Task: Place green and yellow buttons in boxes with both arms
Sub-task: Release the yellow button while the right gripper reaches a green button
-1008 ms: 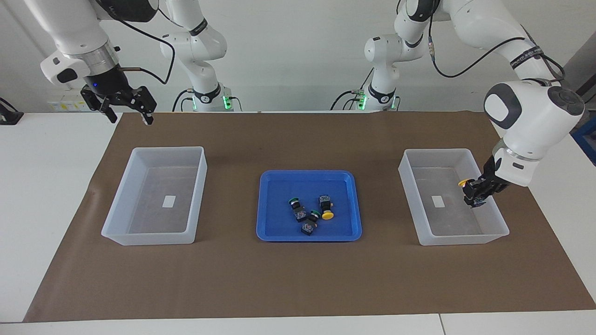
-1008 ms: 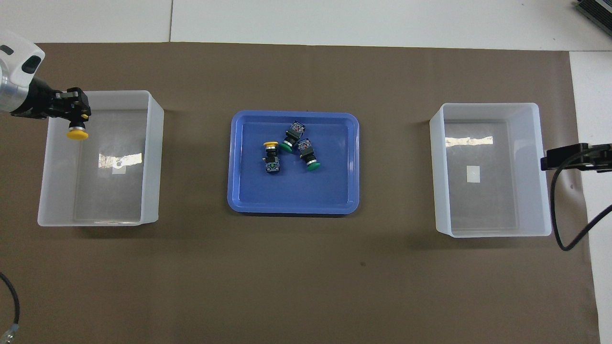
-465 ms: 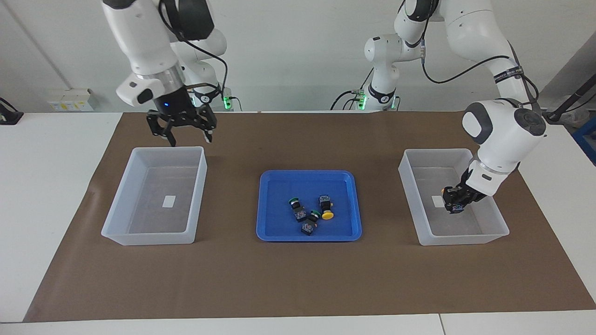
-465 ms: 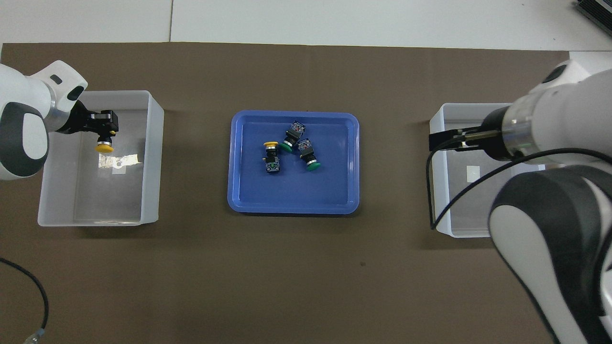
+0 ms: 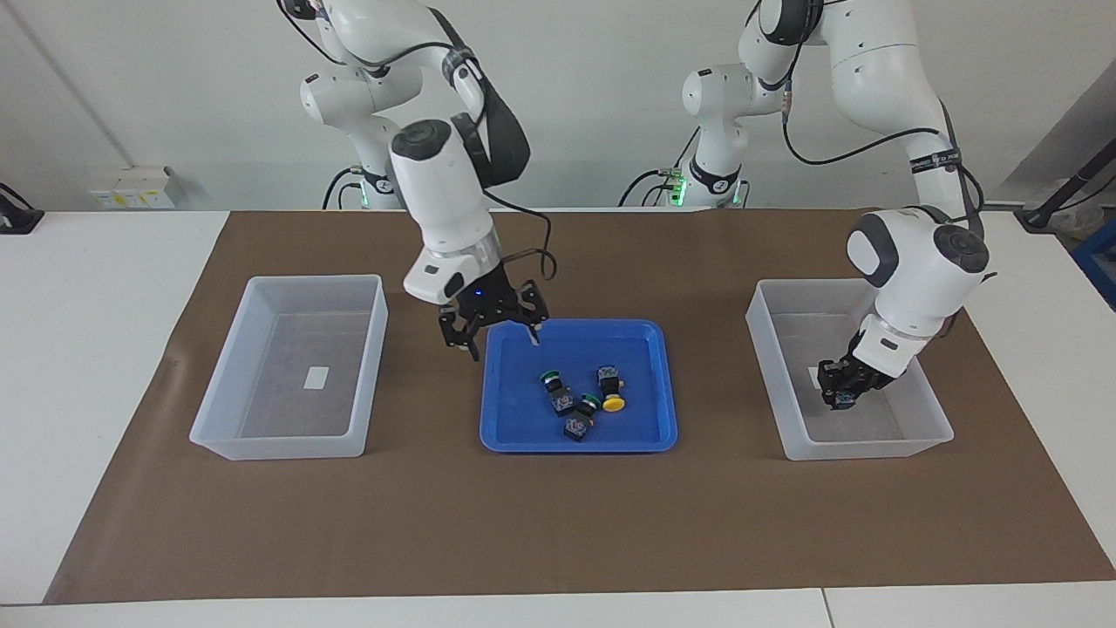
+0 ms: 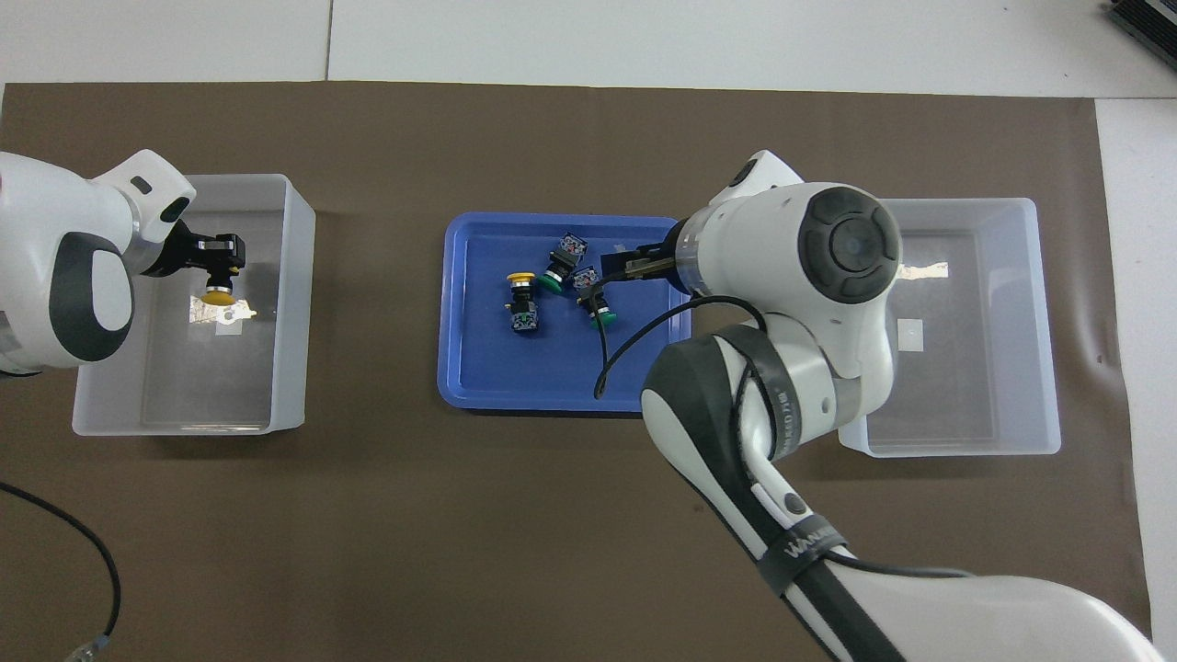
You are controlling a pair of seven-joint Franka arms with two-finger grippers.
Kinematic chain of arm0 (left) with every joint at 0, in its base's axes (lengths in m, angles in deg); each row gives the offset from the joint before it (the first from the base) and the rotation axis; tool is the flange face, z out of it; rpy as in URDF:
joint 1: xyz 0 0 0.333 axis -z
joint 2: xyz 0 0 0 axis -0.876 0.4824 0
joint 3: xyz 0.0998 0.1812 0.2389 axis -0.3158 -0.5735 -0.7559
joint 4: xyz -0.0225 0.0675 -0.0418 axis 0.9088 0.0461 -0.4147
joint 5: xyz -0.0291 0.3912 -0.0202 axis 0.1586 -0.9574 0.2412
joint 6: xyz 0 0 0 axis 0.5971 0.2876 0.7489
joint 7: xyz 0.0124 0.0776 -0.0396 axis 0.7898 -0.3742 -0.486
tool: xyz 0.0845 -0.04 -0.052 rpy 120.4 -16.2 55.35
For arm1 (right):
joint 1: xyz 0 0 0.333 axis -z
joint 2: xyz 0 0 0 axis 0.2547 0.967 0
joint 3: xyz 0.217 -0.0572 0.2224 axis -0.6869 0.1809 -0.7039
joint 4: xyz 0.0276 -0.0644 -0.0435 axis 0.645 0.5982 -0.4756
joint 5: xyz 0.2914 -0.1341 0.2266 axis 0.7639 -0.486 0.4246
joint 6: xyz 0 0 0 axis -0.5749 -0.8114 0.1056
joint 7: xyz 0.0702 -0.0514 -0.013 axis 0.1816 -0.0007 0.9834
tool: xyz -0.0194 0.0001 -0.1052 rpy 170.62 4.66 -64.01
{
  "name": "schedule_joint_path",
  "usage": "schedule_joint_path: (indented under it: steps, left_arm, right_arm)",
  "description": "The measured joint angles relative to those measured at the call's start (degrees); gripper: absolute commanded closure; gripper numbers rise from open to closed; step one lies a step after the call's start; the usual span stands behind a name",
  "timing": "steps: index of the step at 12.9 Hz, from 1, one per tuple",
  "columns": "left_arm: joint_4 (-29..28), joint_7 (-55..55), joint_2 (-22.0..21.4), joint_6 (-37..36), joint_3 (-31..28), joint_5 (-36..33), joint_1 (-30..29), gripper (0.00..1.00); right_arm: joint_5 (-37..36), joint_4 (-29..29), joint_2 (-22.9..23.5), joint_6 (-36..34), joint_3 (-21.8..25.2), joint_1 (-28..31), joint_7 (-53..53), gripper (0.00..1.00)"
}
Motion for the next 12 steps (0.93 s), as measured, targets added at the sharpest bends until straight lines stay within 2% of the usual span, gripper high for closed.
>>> schedule_joint_path:
  steps: [1, 3, 4, 5, 7, 8, 10, 11, 12]
  left_arm:
    - [-1.31, 0.04, 0.31, 2.07, 0.09, 0.0, 0.1, 1.0]
    - [-2.79, 0.09, 1.03, 4.97, 0.13, 0.0, 0.47, 1.0]
    - [-3.06, 0.09, 1.28, 5.77, 0.14, 0.0, 0.74, 1.0]
    - [-3.21, 0.09, 1.4, 6.15, 0.14, 0.0, 0.92, 0.93]
    - [-3.31, 0.09, 1.4, 6.53, 0.14, 0.0, 1.01, 0.52]
    - [-3.31, 0.13, 1.4, 6.61, 0.13, 0.0, 1.01, 0.35]
    - [-3.29, 0.36, 1.39, 6.74, 0.13, 0.0, 1.01, 0.15]
    - [-3.19, 0.77, 1.39, 6.75, 0.12, 0.0, 1.01, 0.11]
    - [-2.95, 1.22, 1.39, 6.75, 0.09, 0.0, 1.01, 0.1]
  right_arm:
    - [0.0, -0.01, 2.48, 2.85, -0.01, -1.25, 0.43, 0.0]
    - [0.0, 0.0, 6.18, 6.77, -0.01, -2.82, 2.66, 0.13]
    - [0.0, 0.0, 7.82, 8.17, -0.01, -3.31, 4.17, 0.13]
    - [0.0, 0.03, 9.28, 9.39, -0.01, -3.52, 5.85, 0.14]
    - [0.0, 0.4, 10.88, 10.2, 0.0, -3.46, 8.22, 0.21]
    - [0.0, 1.09, 11.05, 10.2, -0.02, -3.46, 8.98, 0.3]
    - [0.0, 2.85, 11.04, 10.79, -0.26, -3.8, 9.59, 0.37]
    - [0.0, 3.56, 11.01, 11.89, -0.27, -4.03, 9.59, 0.46]
    - [0.0, 3.85, 10.87, 12.44, -0.27, -4.08, 9.6, 0.7]
